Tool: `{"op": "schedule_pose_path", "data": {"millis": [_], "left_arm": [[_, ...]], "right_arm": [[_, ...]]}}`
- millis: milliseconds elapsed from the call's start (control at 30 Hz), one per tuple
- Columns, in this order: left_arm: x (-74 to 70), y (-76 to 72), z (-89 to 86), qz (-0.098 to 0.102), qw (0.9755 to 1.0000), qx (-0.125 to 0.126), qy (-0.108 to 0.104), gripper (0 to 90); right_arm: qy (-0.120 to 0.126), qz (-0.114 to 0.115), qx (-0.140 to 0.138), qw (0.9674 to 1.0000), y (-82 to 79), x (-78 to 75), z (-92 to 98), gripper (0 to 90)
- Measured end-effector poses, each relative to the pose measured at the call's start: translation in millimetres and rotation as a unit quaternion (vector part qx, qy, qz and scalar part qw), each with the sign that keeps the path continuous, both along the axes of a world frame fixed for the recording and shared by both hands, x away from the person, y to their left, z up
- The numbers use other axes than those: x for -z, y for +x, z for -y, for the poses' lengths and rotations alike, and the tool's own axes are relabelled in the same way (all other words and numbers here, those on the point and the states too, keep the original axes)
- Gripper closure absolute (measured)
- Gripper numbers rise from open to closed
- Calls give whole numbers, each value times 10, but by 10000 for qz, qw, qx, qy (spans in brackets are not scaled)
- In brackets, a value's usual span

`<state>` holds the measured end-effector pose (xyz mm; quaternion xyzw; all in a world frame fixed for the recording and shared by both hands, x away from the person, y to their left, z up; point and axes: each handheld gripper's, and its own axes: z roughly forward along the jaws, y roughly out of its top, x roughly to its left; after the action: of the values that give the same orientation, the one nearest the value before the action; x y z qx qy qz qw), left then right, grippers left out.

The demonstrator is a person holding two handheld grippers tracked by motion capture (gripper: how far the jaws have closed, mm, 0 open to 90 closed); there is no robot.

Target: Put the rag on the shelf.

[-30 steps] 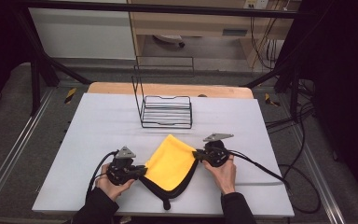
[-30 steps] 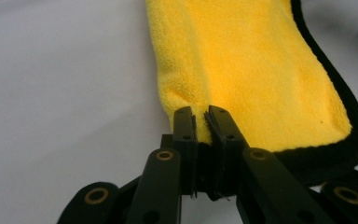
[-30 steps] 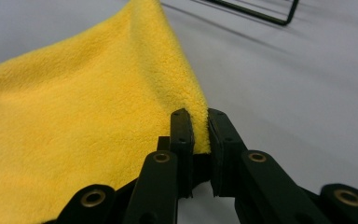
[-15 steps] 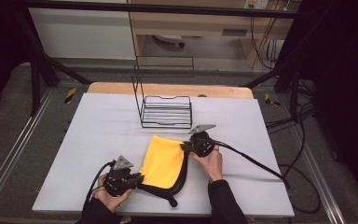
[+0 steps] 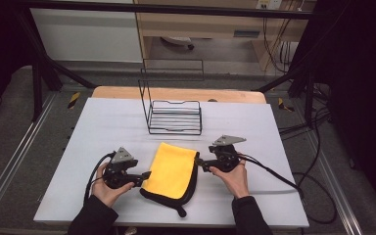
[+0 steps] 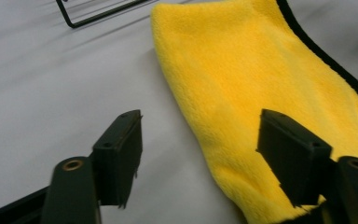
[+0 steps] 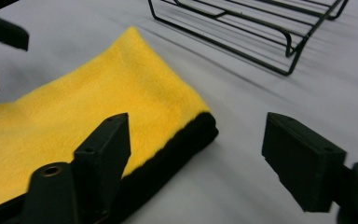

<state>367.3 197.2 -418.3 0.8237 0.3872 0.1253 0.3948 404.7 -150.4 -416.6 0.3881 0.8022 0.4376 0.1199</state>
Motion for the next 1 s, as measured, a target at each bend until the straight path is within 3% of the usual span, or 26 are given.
{"op": "schedule_pose_path", "data": {"millis": [100,200,500,633,700,833,1000], "left_arm": [[4,145,22,-163,9998,37,67,188],[1,280,68,-245,9996,44,115,170],[-18,656,292,-335,9993,-22,182,215],[29,805,392,-444,9987,-42,233,277],[60,850,438,-456,9986,-41,259,372],[120,904,476,-459,9987,-99,200,478],[187,948,478,-659,9978,-34,79,620]], "right_arm": [[37,-123,63,9999,-84,40,112,146],[43,-199,126,9997,-159,81,208,102],[61,-278,351,9990,-292,183,389,46],[76,-259,393,9989,-309,193,401,45],[73,-244,354,9990,-307,210,392,47],[41,-294,383,9988,-310,215,384,48],[78,-254,384,9989,-300,216,382,54]]}}
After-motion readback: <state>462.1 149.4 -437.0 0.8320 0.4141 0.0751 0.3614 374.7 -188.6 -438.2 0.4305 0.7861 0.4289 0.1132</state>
